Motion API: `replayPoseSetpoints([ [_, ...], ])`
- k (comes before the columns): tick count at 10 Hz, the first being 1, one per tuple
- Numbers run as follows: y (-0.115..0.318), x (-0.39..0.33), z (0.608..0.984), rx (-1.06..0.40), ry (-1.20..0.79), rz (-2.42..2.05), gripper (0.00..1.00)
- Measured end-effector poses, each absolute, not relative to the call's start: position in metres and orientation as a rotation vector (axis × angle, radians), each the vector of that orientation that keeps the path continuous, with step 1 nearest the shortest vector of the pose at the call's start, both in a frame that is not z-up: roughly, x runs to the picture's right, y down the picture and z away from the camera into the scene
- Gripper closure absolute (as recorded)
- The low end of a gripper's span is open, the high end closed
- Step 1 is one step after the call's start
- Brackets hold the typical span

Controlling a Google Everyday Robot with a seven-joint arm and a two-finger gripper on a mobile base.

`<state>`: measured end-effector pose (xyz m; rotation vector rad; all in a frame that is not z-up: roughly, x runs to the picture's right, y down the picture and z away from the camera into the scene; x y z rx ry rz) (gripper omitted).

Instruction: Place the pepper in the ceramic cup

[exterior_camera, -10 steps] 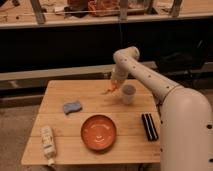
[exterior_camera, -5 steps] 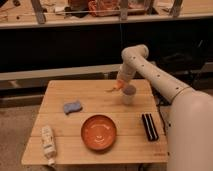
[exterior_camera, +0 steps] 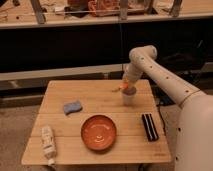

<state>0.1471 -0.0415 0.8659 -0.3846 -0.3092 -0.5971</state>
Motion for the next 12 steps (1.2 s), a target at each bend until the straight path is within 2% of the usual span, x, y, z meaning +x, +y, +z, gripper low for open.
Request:
replayPoseSetpoints([
  [2, -0.039, 0.155, 0.867, -0.385, -0.311, -0.591, 1.0],
  [3, -0.039, 0.158, 0.867, -0.382, -0.311, -0.591, 0.96],
  [6, -0.041, 0.16, 0.865, -0.374, -0.315, -0.594, 0.8],
  [9, -0.042, 0.168, 0.864, -0.35, -0.309, -0.593, 0.53],
  [10, -0.042, 0.171, 0.864, -0.346, -0.308, -0.591, 0.47],
  [12, -0.044, 0.171, 0.863, -0.336, -0.311, -0.597, 0.44],
])
